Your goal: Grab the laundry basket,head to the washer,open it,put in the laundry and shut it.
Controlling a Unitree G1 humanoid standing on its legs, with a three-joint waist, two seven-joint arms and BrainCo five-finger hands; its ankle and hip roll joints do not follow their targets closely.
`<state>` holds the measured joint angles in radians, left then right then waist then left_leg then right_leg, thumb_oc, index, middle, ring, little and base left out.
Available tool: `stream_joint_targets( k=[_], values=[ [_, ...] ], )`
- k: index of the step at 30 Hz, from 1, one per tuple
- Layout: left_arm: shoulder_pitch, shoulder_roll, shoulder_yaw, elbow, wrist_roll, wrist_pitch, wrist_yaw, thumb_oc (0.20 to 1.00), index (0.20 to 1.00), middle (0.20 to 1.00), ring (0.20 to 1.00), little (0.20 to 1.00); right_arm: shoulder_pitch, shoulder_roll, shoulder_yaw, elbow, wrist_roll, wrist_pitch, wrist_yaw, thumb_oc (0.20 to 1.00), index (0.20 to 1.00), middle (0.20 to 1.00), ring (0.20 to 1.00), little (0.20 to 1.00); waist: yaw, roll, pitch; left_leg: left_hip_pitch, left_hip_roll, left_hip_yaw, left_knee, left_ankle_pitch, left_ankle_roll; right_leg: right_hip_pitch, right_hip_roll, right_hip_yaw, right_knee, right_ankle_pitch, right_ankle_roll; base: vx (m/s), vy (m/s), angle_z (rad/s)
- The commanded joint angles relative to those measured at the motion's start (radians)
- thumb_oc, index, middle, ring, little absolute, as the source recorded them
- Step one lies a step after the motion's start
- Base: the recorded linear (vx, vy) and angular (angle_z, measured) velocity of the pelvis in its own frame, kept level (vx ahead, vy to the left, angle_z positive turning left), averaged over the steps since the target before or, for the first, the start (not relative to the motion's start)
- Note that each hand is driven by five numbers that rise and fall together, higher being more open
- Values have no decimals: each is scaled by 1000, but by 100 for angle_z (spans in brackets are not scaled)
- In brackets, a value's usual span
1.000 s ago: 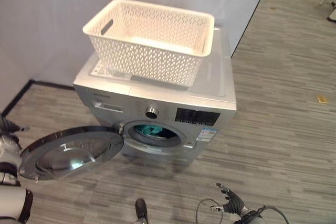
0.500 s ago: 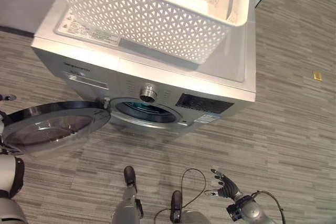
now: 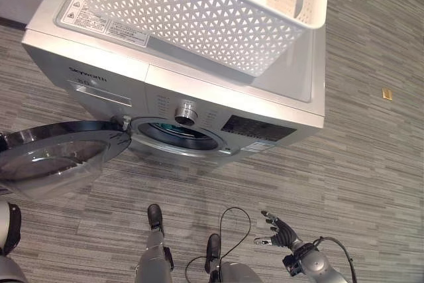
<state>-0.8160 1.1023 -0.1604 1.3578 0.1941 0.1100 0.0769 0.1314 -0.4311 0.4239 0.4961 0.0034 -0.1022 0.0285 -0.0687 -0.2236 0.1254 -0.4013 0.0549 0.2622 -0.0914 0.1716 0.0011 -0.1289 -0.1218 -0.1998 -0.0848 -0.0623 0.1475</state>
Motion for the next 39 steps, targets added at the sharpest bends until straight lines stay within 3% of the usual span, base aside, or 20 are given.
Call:
stream_joint_targets(
  k=[1,4,6,7,8,11,14,22,34,36,39],
  values=[
    [147,-24,43,80,7,21,-45,1000,1000,1000,1000,1000,26,-15,-33,13,-18,4,18,1000,1000,1000,1000,1000,1,-18,-16,-31,-33,-26,122,-162,1,69,10,-33,77,79,-4,-34,1,-1],
    [203,-68,61,59,23,13,-42,1000,1000,1000,1000,1000,38,-32,-41,-9,-40,5,24,1000,1000,1000,1000,1000,-1,-20,-13,-32,-30,-23,142,-173,2,67,8,-33,92,69,-6,-18,-6,-8],
    [252,-193,77,-42,-47,-19,7,1000,1000,1000,1000,1000,39,-43,-71,-20,-39,1,12,1000,1000,1000,1000,1000,1,-15,3,-37,-26,-27,169,-179,4,60,8,-35,115,50,-14,-45,-10,-4],
    [367,-312,89,-180,-73,-38,35,1000,1000,1000,1000,1000,57,-60,-109,-35,-54,6,8,1000,1000,1000,1000,1000,10,4,18,-36,-28,-33,175,-181,6,58,10,-38,125,35,-22,-54,26,2],
    [417,-362,91,-236,-95,-57,40,1000,1000,1000,1000,1000,58,-62,-125,-36,-60,8,7,1000,1000,1000,1000,1000,13,9,22,-34,-30,-35,176,-180,6,58,11,-38,126,31,-25,-44,53,5],
    [606,-488,57,-537,-103,-104,41,1000,1000,1000,1000,1000,69,-88,-185,-41,-84,12,2,1000,1000,1000,1000,1000,23,41,20,-20,-37,-40,169,-177,5,68,14,-40,124,16,-29,-13,41,7],
    [720,-565,21,-706,-130,-137,1,1000,1000,1000,1000,1000,73,-112,-221,-43,-107,18,0,1000,1000,1000,1000,1000,28,65,8,0,-37,-45,163,-177,7,79,18,-34,127,2,-34,-6,23,6],
    [851,-606,-80,-934,-230,-161,-132,1000,1000,1000,1000,1000,83,-131,-261,-34,-131,21,-2,1000,1000,1000,1000,1000,19,93,-30,91,-29,-29,120,-174,14,124,19,-22,126,10,-26,3,-3,-5],
    [835,-611,-94,-1032,-251,-154,-127,1000,1000,1000,1000,1000,58,-90,-248,11,-127,28,-12,1000,1000,1000,1000,1000,-3,129,-68,219,-1,35,45,-153,6,179,15,25,94,27,-16,8,-26,-17],
    [813,-616,-93,-1039,-240,-153,-115,1000,1000,1000,1000,1000,62,-76,-244,12,-119,29,-16,1000,1000,1000,1000,1000,-5,135,-65,221,7,24,36,-134,-3,177,23,29,103,12,-26,-52,-93,-7],
    [785,-626,-88,-1041,-236,-151,-91,1000,1000,1000,1000,1000,68,-61,-232,15,-99,26,-18,1000,1000,1000,1000,1000,-7,147,-56,219,29,-1,27,-94,-21,183,52,30,109,-61,-62,-125,-171,11]
  ],
)
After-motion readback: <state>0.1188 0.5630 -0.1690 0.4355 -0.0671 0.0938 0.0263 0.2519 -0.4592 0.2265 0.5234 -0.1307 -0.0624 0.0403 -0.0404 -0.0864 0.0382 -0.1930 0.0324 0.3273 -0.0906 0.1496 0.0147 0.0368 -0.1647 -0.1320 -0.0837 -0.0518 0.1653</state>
